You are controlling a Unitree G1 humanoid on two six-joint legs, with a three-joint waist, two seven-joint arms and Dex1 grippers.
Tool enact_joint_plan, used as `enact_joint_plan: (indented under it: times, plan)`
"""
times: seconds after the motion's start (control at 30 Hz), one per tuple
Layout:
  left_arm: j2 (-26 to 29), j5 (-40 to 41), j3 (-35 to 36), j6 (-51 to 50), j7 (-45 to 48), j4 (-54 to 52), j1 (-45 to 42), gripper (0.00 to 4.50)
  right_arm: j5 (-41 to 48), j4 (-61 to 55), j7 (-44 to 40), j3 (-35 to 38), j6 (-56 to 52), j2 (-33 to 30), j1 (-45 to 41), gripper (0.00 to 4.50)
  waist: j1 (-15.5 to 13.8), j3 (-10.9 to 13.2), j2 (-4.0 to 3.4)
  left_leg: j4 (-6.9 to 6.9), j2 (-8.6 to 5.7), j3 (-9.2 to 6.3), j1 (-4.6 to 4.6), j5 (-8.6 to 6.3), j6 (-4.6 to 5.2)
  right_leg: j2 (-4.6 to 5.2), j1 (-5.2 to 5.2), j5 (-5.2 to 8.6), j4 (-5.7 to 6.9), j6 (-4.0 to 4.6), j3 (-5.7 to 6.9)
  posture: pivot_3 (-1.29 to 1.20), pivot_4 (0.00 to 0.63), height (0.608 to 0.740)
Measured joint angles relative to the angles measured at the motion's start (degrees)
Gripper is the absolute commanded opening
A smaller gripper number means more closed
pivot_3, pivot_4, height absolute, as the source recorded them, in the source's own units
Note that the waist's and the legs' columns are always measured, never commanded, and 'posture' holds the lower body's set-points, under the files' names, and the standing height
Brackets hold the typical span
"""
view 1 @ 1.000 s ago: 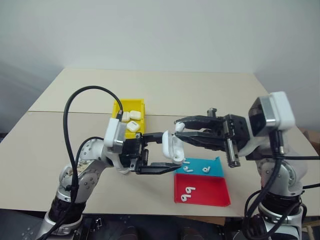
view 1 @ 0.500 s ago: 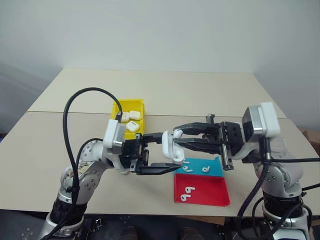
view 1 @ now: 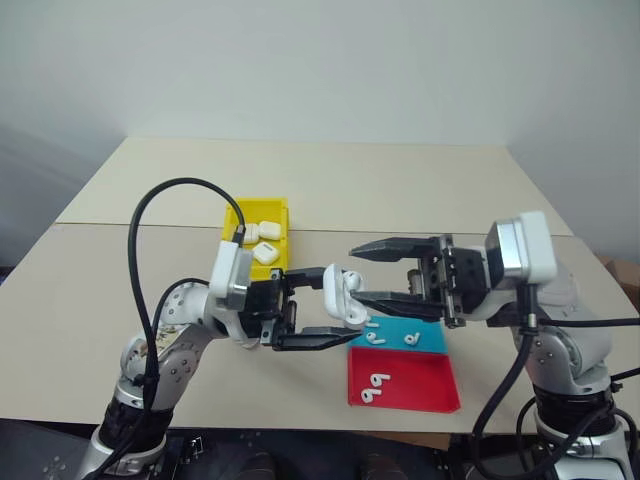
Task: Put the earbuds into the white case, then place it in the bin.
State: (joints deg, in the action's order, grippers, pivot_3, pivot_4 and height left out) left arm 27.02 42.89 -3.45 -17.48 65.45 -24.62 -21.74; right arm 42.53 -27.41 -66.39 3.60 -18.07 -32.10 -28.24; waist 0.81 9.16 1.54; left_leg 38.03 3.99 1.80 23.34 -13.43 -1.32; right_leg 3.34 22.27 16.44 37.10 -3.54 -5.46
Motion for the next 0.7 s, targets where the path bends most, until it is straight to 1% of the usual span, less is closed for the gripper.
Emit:
enact_joint_plan:
  times: [0.07,0.1,0.2,0.27,0.37,0.47,0.57,0.7]
  plan:
    - [0.98,-0.68,0.23,0.78,0.68,0.03,1.09,2.76,2.28,0.38,-0.37,1.02,-1.36,-2.25,-0.18,2.67,0.04,0.0,0.0,0.0,0.0,0.0,0.0,0.0,0.0,0.0,0.0,0.0,-0.01,0.0,0.0,0.0,0.15,0.74]
    - [2.06,-1.39,0.42,1.57,1.37,0.28,2.2,2.76,3.52,1.13,-0.31,2.19,-2.91,-4.34,-0.47,2.67,0.08,0.0,0.0,-0.02,0.0,0.0,-0.01,0.0,0.0,0.01,0.0,0.0,-0.01,0.0,-0.01,0.0,0.15,0.74]
    - [5.98,-3.89,2.1,3.87,3.89,1.77,6.67,2.76,3.87,4.19,0.31,4.5,-8.94,-13.87,-2.88,2.67,0.14,0.04,-0.04,-0.05,0.01,0.03,-0.05,0.0,0.0,0.01,0.01,0.0,-0.02,0.02,-0.01,0.0,0.15,0.74]
    - [7.61,-5.63,2.93,6.28,5.44,2.9,8.91,2.76,0.42,5.85,0.05,3.0,-11.48,-20.25,-4.75,2.67,0.06,0.05,-0.07,-0.08,0.01,0.05,-0.05,0.0,0.0,0.01,0.04,0.02,-0.03,0.04,-0.02,0.0,0.15,0.74]
    - [10.18,-7.64,4.35,8.8,7.24,3.2,13.82,2.76,-9.09,8.16,-4.87,-4.65,-12.43,-30.86,-8.01,2.67,0.13,0.08,-0.1,-0.17,0.03,0.1,-0.03,0.0,0.0,0.04,0.1,0.03,-0.12,0.05,-0.04,0.0,0.15,0.74]
    - [11.19,-8.99,4.94,10.12,7.75,3.28,16.24,2.76,-16.74,10.05,-9.52,-11.49,-11.28,-33.99,-11.33,2.67,0.08,0.09,-0.11,-0.17,0.04,0.12,0.01,-0.02,0.03,0.04,0.15,0.04,-0.14,0.05,-0.04,0.0,0.15,0.74]
    - [11.73,-10.52,5.45,11.26,7.09,3.32,18.56,2.76,-25.77,10.99,-13.16,-19.83,-8.73,-33.84,-16.14,2.67,0.36,0.12,-0.17,-0.18,0.05,0.17,0.06,-0.02,0.03,0.04,0.26,0.04,-0.1,0.05,-0.08,0.0,0.15,0.74]
    - [11.7,-11.32,5.81,11.41,6.01,3.21,20.63,2.76,-37.61,13.24,-17.52,-28.08,1.55,-32.05,-19.04,2.67,0.11,0.13,-0.18,-0.17,0.05,0.17,0.22,-0.02,0.03,0.05,0.42,0.04,-0.1,0.06,-0.07,0.0,0.15,0.74]
